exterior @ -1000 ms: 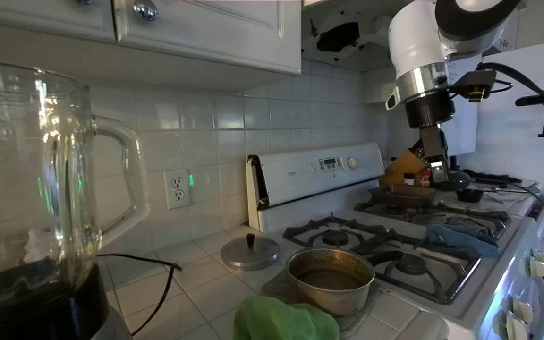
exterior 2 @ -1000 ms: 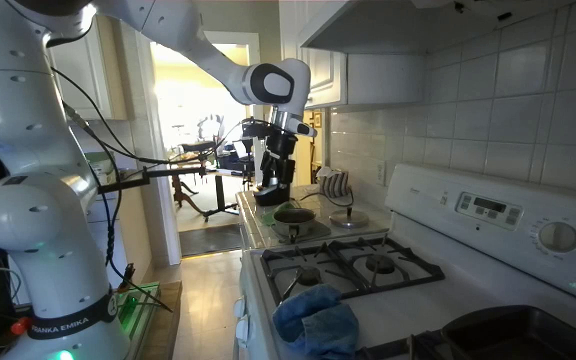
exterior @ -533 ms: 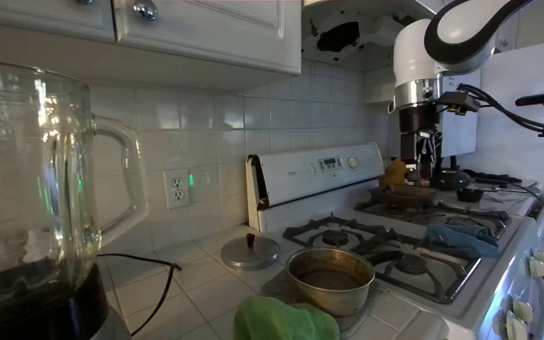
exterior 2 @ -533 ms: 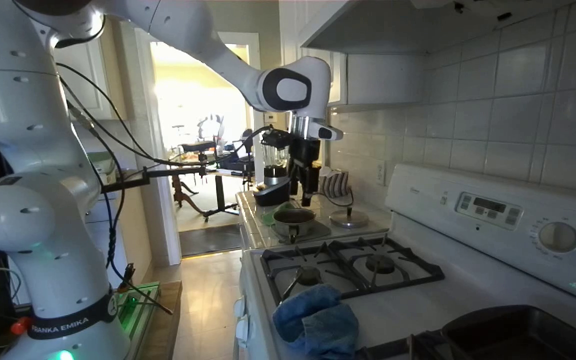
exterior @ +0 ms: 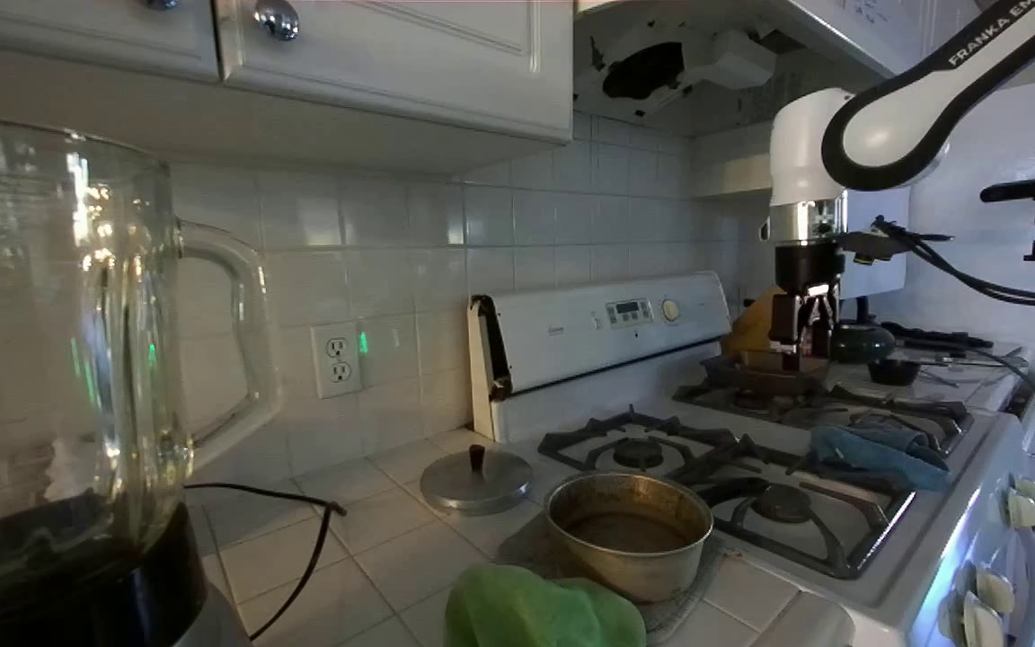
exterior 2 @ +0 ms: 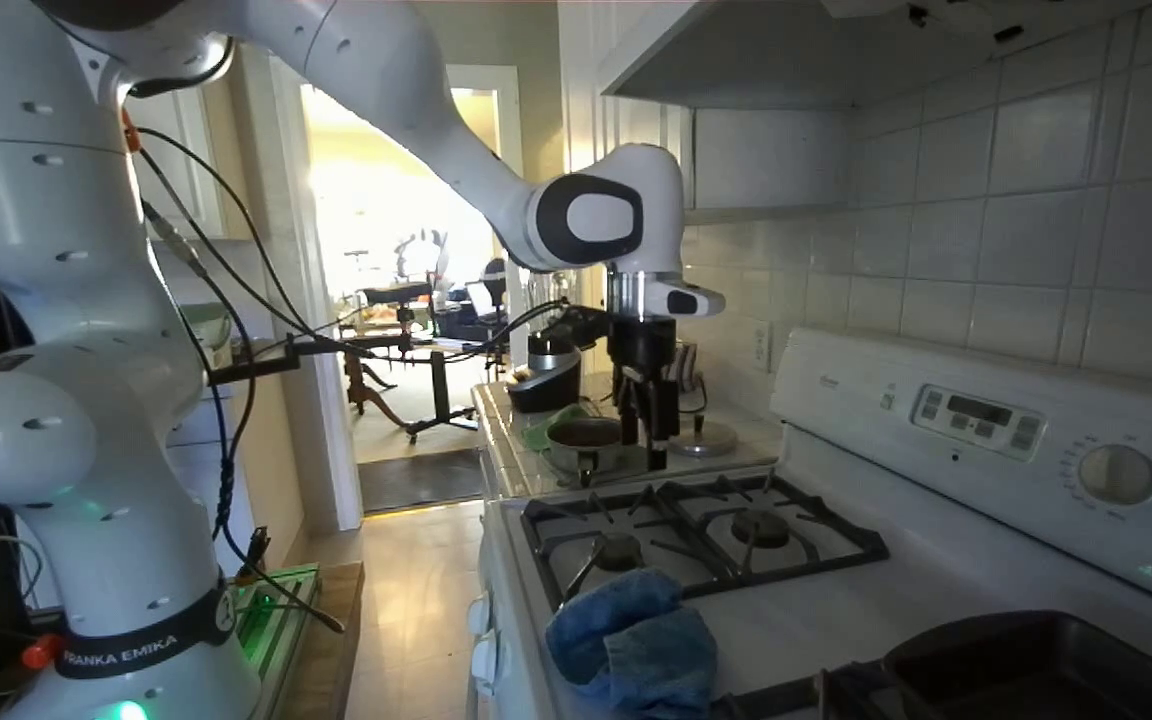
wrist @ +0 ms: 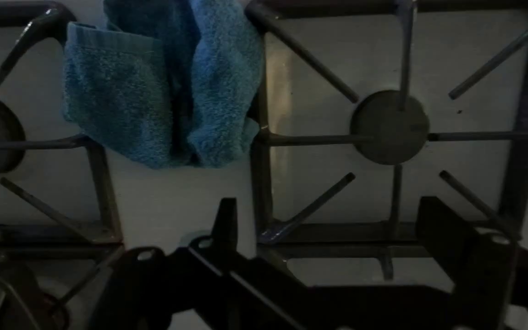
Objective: Use the blue towel to wipe the hood above the stove then place it on the left side of the counter.
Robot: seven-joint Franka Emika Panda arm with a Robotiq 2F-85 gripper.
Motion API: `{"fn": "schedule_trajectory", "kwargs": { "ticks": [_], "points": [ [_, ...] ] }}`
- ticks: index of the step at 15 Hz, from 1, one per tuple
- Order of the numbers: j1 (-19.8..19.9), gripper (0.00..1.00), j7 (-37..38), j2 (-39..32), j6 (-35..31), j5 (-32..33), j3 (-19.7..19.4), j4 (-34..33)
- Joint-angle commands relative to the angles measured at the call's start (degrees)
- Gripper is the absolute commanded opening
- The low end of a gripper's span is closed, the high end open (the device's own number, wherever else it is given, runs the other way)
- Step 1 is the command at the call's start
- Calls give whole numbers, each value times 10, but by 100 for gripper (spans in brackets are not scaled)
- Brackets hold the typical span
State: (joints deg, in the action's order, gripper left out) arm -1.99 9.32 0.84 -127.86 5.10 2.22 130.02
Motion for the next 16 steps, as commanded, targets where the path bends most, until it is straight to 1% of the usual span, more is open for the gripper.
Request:
{"fn": "schedule_trajectory", "kwargs": {
  "ticks": [1, 4, 7, 8, 13, 16],
  "points": [
    [14, 100, 39, -14, -41, 50, -14, 21],
    [22, 100, 50, -32, -38, 66, -28, 28],
    [27, 100, 39, -52, -39, 55, -39, 31],
    [28, 100, 42, -61, -40, 65, -42, 31],
    [27, 100, 37, -95, -41, 62, -51, 28],
    [25, 100, 36, -115, -52, 65, -55, 30]
  ]
}}
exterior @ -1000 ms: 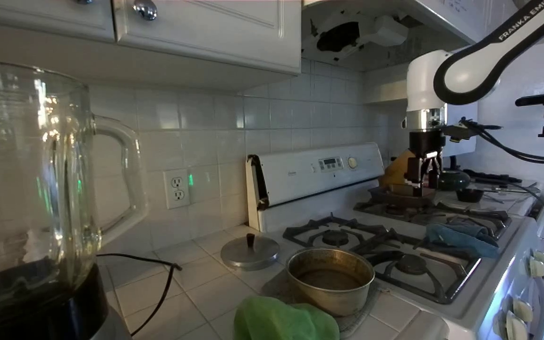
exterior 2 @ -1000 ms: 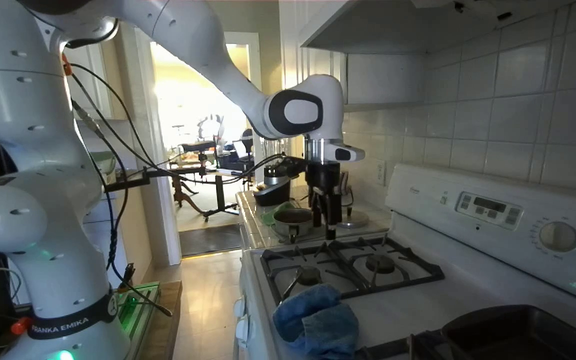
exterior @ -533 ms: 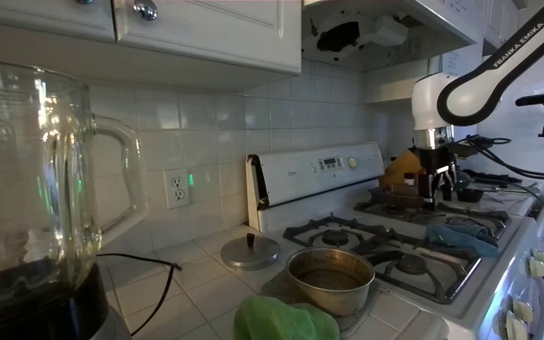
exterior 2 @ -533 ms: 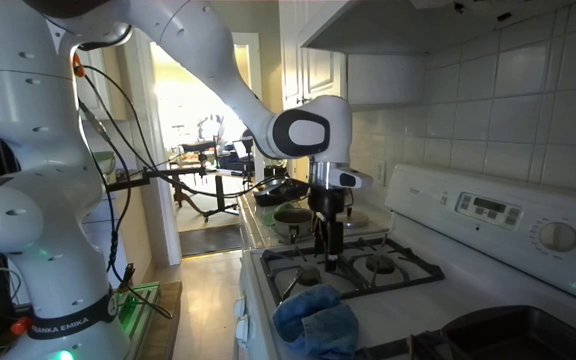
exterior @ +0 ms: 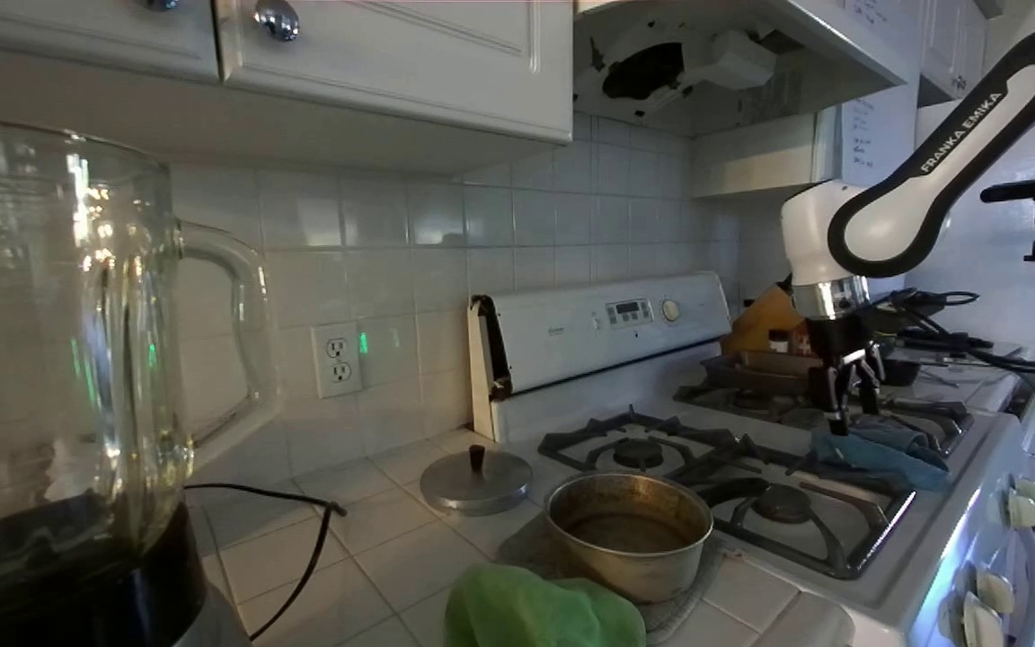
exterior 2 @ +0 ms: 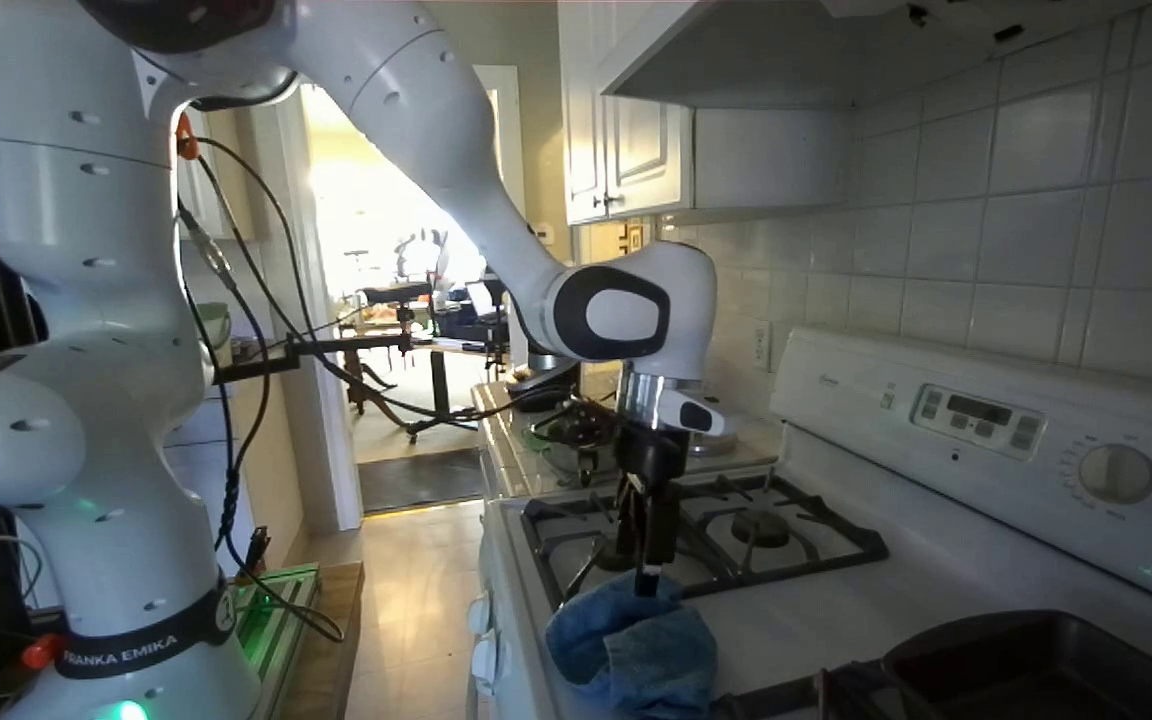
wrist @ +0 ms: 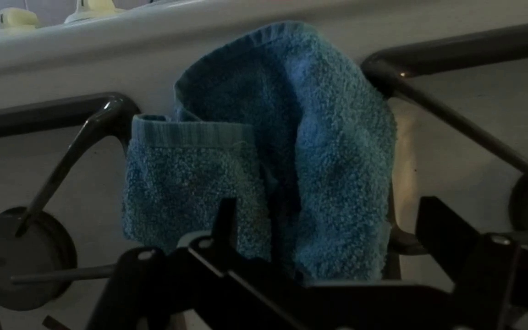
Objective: Use the blue towel to wipe the hood above the stove then place it on the left side of the counter.
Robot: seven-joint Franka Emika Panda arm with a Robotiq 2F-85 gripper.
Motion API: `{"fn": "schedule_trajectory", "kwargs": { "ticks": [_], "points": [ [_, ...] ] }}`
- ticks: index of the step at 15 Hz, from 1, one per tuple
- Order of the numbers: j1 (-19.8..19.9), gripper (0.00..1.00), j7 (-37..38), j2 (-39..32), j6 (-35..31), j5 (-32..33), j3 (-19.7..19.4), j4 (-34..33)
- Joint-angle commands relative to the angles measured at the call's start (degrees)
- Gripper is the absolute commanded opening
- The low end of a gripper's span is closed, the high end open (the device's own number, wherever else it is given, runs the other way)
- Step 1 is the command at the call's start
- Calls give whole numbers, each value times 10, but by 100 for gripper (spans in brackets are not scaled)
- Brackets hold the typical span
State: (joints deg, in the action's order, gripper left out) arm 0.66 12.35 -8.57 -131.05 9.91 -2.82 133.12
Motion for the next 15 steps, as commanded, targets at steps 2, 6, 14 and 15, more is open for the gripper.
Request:
{"fn": "schedule_trajectory", "kwargs": {
  "ticks": [2, 6, 14, 15],
  "points": [
    [-3, 100, 11, -31, -41, 22, -7, 0],
    [-11, 100, 44, -49, -86, 67, -24, 0],
    [-13, 53, 51, -66, -86, 75, -33, -6],
    [-11, 45, 45, -66, -82, 67, -30, -6]
  ]
}}
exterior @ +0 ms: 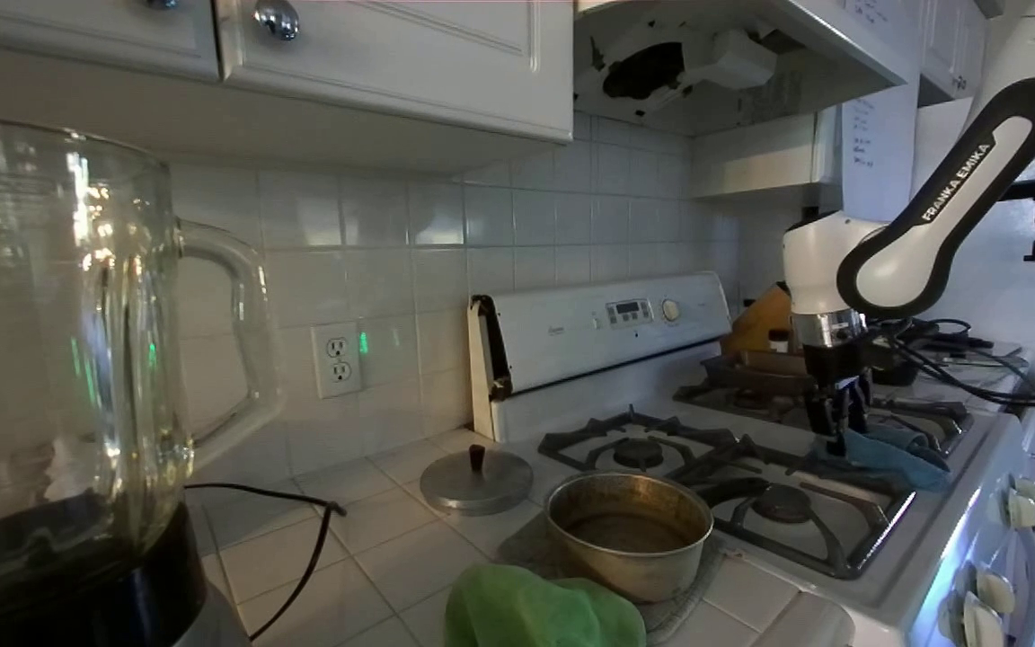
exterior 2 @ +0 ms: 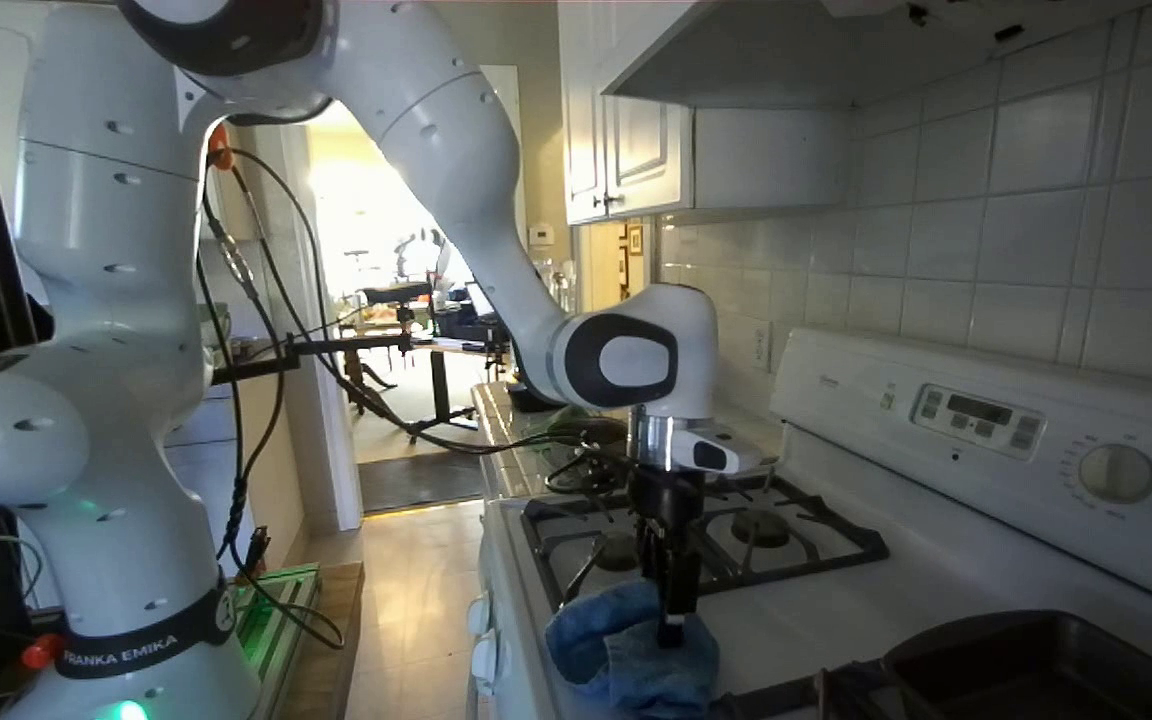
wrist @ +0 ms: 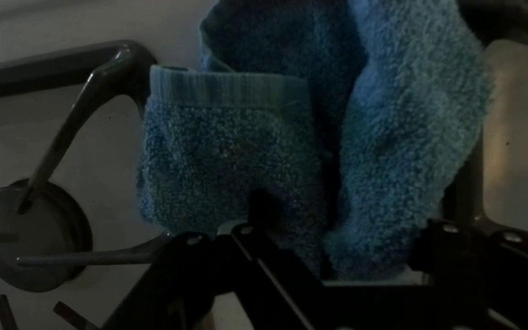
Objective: Use the blue towel to wipe the hood above the stove then place it on the left side of the counter.
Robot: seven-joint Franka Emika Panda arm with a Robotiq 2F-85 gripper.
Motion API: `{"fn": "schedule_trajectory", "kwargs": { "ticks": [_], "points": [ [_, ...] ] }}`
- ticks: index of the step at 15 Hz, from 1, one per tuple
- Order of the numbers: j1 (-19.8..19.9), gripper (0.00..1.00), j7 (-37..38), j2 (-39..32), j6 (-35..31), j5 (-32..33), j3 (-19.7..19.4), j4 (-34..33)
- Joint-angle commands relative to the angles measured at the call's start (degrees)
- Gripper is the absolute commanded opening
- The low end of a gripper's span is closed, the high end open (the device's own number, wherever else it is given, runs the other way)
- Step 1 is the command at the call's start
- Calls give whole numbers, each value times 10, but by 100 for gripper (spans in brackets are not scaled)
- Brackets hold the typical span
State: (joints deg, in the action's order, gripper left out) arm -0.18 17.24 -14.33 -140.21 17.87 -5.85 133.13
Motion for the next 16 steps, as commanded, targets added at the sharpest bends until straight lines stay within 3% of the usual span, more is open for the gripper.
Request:
{"fn": "schedule_trajectory", "kwargs": {
  "ticks": [1, 7, 16],
  "points": [
    [-1, 38, -12, -7, 15, -24, 4, -7],
    [-5, 1, -19, 42, 46, -53, 17, -9],
    [-7, 3, 16, 175, 102, -29, 35, 9]
  ]
}}
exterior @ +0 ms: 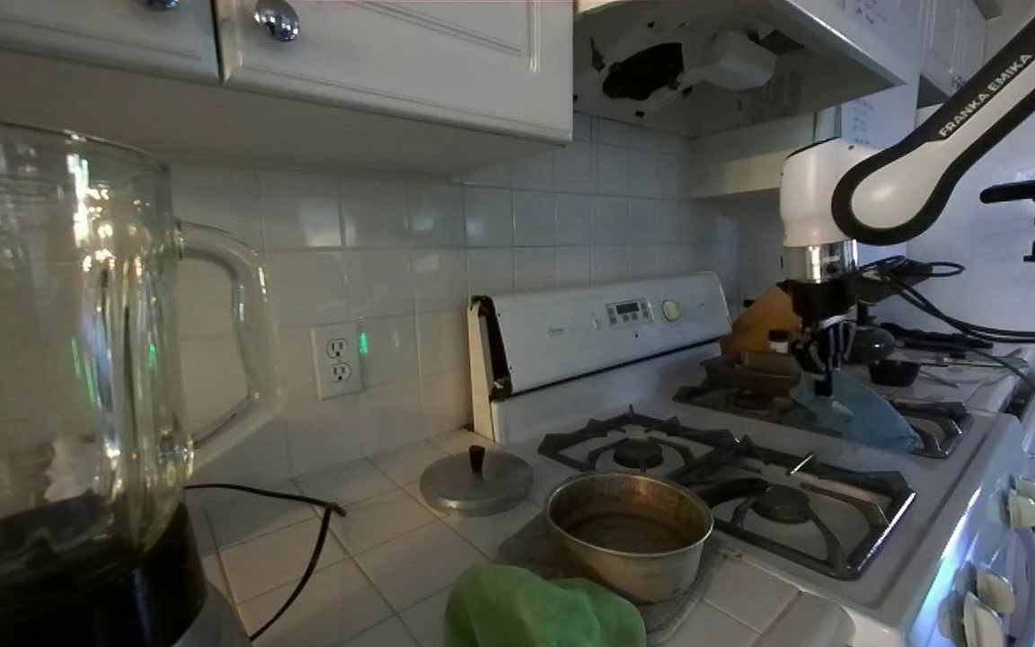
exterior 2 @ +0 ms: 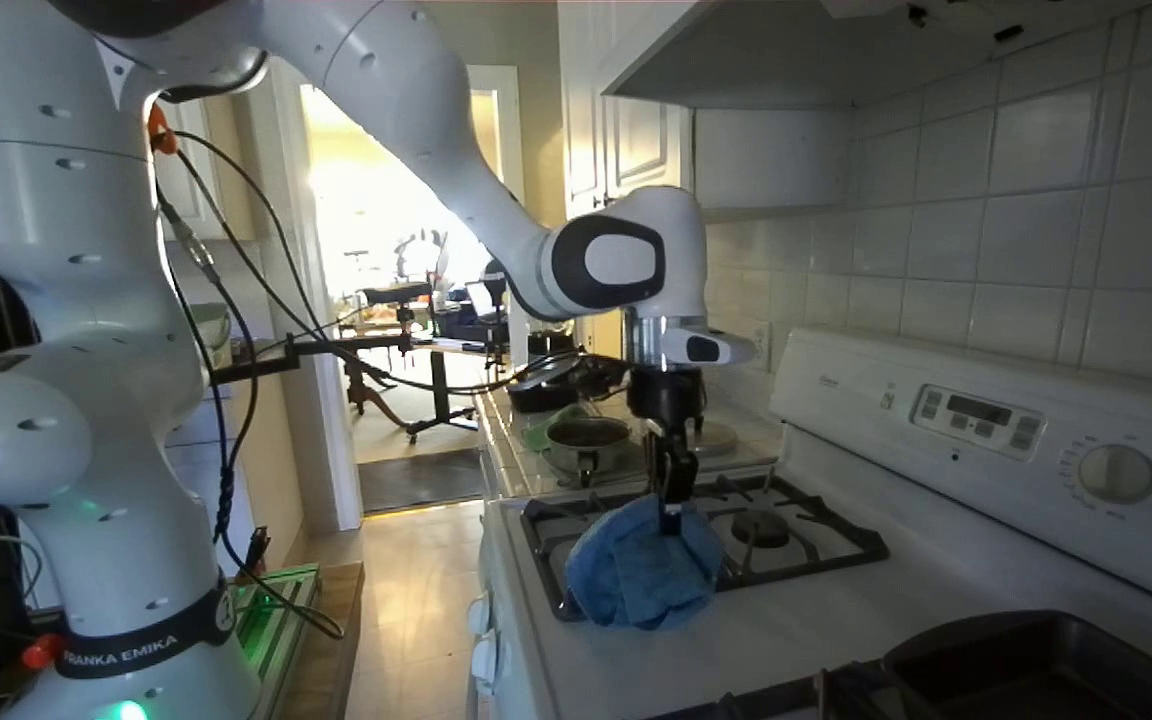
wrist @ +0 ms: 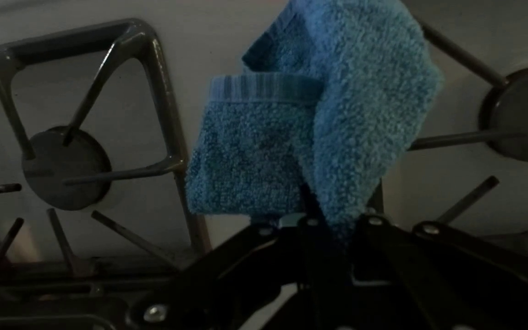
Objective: Use the blue towel to wipe the hood above the stove then place it on the left side of the counter.
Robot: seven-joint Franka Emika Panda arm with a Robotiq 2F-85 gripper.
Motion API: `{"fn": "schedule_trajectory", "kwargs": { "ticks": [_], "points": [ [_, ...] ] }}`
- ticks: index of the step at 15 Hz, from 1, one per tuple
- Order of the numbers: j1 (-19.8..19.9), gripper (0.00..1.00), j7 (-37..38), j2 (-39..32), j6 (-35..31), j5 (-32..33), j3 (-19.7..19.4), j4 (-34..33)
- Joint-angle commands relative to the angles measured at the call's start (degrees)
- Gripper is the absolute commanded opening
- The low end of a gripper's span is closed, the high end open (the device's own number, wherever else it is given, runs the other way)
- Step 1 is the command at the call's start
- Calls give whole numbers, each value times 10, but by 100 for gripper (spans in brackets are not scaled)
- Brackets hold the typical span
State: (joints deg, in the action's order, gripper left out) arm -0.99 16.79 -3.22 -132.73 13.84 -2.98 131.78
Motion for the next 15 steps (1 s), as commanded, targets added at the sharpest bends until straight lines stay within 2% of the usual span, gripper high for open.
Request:
{"fn": "schedule_trajectory", "kwargs": {
  "ticks": [1, 9, 15],
  "points": [
    [3, 3, 21, 81, 34, 10, 8, 26],
    [26, 3, 30, 217, 76, 7, 29, 63],
    [37, 3, 43, 301, 44, -5, 46, 92]
  ]
}}
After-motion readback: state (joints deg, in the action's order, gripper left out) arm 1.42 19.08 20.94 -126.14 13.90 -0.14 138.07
